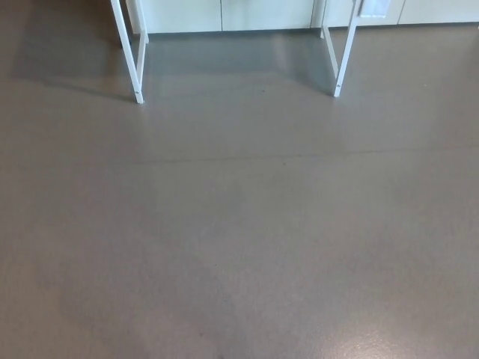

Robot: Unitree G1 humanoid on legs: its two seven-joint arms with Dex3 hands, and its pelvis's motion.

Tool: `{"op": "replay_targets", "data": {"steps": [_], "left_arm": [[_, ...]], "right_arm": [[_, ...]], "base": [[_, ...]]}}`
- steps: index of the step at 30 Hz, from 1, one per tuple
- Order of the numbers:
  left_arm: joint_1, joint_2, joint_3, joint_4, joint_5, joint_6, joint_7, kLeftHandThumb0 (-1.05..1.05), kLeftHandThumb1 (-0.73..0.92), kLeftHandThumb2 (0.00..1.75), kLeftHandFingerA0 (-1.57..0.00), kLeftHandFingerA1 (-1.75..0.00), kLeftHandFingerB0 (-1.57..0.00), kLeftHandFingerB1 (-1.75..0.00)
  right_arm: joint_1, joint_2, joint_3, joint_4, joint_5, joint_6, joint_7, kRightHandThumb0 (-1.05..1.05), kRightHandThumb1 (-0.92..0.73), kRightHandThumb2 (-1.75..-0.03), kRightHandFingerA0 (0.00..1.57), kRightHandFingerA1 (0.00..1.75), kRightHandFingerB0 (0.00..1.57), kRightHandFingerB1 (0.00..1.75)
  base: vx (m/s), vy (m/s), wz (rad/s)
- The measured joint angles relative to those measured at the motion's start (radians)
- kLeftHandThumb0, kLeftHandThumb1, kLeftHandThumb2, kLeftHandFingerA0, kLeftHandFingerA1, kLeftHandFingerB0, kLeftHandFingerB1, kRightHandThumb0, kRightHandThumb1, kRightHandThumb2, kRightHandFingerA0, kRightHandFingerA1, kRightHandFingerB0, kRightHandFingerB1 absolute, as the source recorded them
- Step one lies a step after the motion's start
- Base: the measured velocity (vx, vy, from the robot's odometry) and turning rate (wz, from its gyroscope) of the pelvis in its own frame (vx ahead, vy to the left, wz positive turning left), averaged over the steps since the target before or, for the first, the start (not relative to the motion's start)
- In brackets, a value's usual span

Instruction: The robot walks towards a desk on which a shovel is kept on the left hand side and a container is kept on the right hand side. The robot picks up the shovel using its left hand and places it in the container.

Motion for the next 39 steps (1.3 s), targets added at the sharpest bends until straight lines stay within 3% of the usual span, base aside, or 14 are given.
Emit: {"op": "replay_targets", "data": {"steps": [14, 29, 31, 32, 33, 34, 35, 37, 38, 39], "left_arm": [[-0.015, 0.004, -0.001, 0.023, -0.011, -0.037, -0.022, -0.11, 0.66, 0.59, -0.41, -0.5, -0.42, -0.42], [-0.007, 0.007, -0.007, 0.013, -0.014, -0.038, -0.023, -0.16, 0.65, 0.62, -0.41, -0.52, -0.44, -0.45], [-0.011, 0.01, -0.012, 0.011, -0.013, -0.042, -0.02, -0.1, 0.66, 0.59, -0.39, -0.5, -0.45, -0.43], [-0.015, 0.007, -0.015, 0.009, -0.013, -0.042, -0.02, -0.08, 0.46, 0.9, -0.3, -0.59, -0.34, -0.58], [-0.013, 0.001, -0.015, 0.009, -0.014, -0.042, -0.02, -0.13, 0.65, 0.58, -0.37, -0.49, -0.44, -0.43], [-0.01, -0.003, -0.016, 0.009, -0.014, -0.041, -0.02, -0.13, 0.44, 0.88, -0.29, -0.58, -0.34, -0.57], [-0.008, -0.011, -0.016, 0.004, -0.015, -0.041, -0.018, -0.14, 0.64, 0.58, -0.37, -0.49, -0.44, -0.43], [-0.004, -0.027, -0.017, -0.023, -0.016, -0.037, -0.011, -0.14, 0.65, 0.58, -0.37, -0.49, -0.44, -0.43], [0.001, -0.04, -0.021, -0.055, -0.016, -0.033, -0.005, -0.13, 0.46, 0.9, -0.27, -0.57, -0.33, -0.57], [0.009, -0.05, -0.025, -0.085, -0.016, -0.027, 0.001, -0.15, 0.65, 0.58, -0.36, -0.48, -0.44, -0.43]], "right_arm": [[-0.032, -0.001, -0.002, 0.053, 0.008, -0.031, 0.016, -0.33, -0.83, -0.65, 0.25, 0.57, 0.08, 0.33], [-0.028, -0.001, 0.0, 0.045, 0.008, -0.04, 0.021, -0.32, -0.82, -0.65, 0.25, 0.52, 0.09, 0.31], [-0.03, -0.002, -0.002, 0.052, 0.009, -0.04, 0.023, -0.32, -0.81, -0.64, 0.26, 0.5, 0.1, 0.32], [-0.031, -0.005, -0.003, 0.056, 0.009, -0.04, 0.023, -0.33, -0.81, -0.64, 0.26, 0.49, 0.09, 0.32], [-0.031, -0.009, -0.004, 0.057, 0.008, -0.04, 0.022, -0.33, -0.82, -0.65, 0.24, 0.52, 0.09, 0.31], [-0.031, -0.011, -0.004, 0.057, 0.008, -0.041, 0.022, -0.34, -0.82, -0.65, 0.24, 0.53, 0.09, 0.32], [-0.029, -0.011, 0.0, 0.053, 0.006, -0.041, 0.02, -0.31, -0.82, -0.65, 0.25, 0.53, 0.09, 0.32], [-0.027, -0.009, 0.007, 0.047, 0.002, -0.041, 0.019, -0.28, -0.83, -0.65, 0.24, 0.52, 0.09, 0.3], [-0.026, -0.008, 0.012, 0.044, 0.0, -0.041, 0.017, -0.27, -0.83, -0.65, 0.24, 0.54, 0.09, 0.3], [-0.026, -0.007, 0.016, 0.039, -0.001, -0.041, 0.016, -0.27, -0.83, -0.65, 0.23, 0.53, 0.09, 0.3]], "base": [[0.0, 0.0, 0.0], [0.01, 0.0, 0.02], [-0.04, -0.047, 0.29], [-0.06, -0.038, 0.09], [-0.05, -0.024, -0.17], [0.0, 0.0, 0.0], [0.0, 0.0, 0.0], [-0.01, 0.107, -0.08], [0.06, 0.189, -0.21], [0.09, 0.277, -0.29]]}}
